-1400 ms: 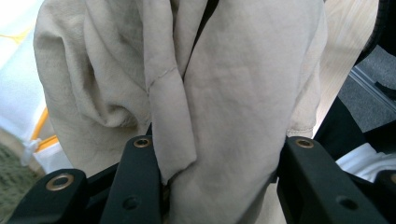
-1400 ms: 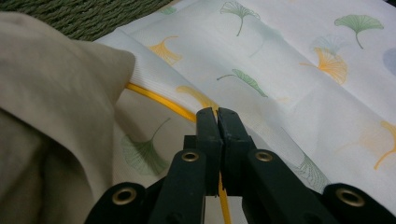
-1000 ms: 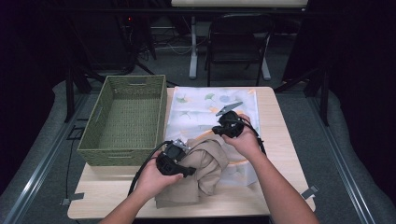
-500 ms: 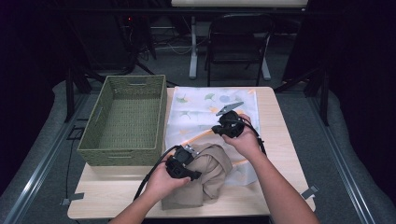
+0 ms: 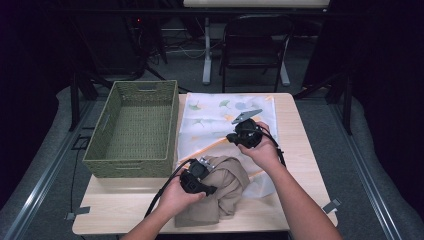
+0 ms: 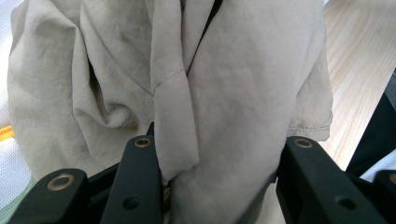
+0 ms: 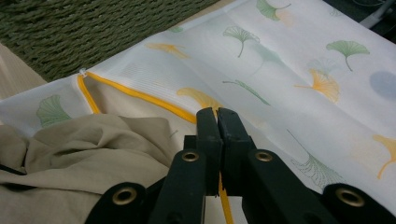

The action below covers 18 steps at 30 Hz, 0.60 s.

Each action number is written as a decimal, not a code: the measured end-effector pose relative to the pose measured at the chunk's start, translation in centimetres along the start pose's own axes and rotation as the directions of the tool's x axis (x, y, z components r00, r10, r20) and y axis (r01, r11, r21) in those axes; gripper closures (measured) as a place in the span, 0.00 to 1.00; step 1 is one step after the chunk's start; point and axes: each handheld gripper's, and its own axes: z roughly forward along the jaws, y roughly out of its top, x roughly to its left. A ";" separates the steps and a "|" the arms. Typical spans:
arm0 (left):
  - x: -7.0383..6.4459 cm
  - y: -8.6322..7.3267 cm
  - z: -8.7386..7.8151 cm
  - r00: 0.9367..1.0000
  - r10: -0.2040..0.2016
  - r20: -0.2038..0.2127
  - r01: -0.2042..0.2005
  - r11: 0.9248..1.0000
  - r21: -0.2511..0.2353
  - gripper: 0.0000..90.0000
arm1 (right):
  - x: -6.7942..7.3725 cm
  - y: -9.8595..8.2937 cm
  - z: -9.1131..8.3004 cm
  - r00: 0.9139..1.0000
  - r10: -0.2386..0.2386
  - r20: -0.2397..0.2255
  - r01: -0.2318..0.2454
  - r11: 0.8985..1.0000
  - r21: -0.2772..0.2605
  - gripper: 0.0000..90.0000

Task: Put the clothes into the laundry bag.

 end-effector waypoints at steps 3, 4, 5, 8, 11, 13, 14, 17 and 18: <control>0.0 0.0 0.1 1.000 -0.002 0.000 0.002 1.000 -0.001 0.70 | 0.3 0.1 -0.5 1.000 -0.003 0.006 0.003 1.000 -0.010 0.98; 0.0 0.0 0.1 1.000 -0.003 0.000 0.003 1.000 -0.002 0.70 | 0.4 0.1 -0.7 1.000 -0.004 0.012 0.004 1.000 -0.016 0.98; 0.0 -0.1 0.1 1.000 -0.002 0.000 0.002 1.000 -0.001 0.70 | 0.4 0.1 -0.9 1.000 -0.004 0.014 0.005 1.000 -0.026 0.98; 0.0 -0.1 0.2 1.000 -0.009 0.004 0.009 1.000 -0.004 0.71 | 0.5 -0.2 -1.3 1.000 0.023 0.002 -0.023 0.999 -0.046 0.98; -0.1 0.0 0.2 1.000 -0.012 0.003 0.012 1.000 -0.003 0.71 | 0.7 -0.5 -1.5 0.999 0.046 -0.012 -0.047 0.996 -0.073 0.98; -0.1 0.0 0.3 1.000 -0.011 0.000 0.011 1.000 -0.002 0.71 | 0.7 -0.7 -1.7 0.999 0.045 -0.012 -0.046 0.996 -0.078 0.98; -0.1 0.0 0.3 1.000 -0.011 -0.001 0.011 1.000 -0.003 0.71 | 0.8 -0.8 -1.7 0.999 0.046 -0.006 -0.046 0.995 -0.088 0.98; -0.1 0.0 0.3 1.000 -0.008 -0.003 0.008 1.000 0.004 0.71 | 0.9 -1.0 -2.0 0.999 0.045 -0.004 -0.045 0.994 -0.103 0.98; -0.2 0.1 0.4 1.000 -0.010 -0.004 0.010 1.000 0.001 0.71 | 0.9 -1.0 -2.1 0.999 0.045 -0.003 -0.045 0.993 -0.109 0.98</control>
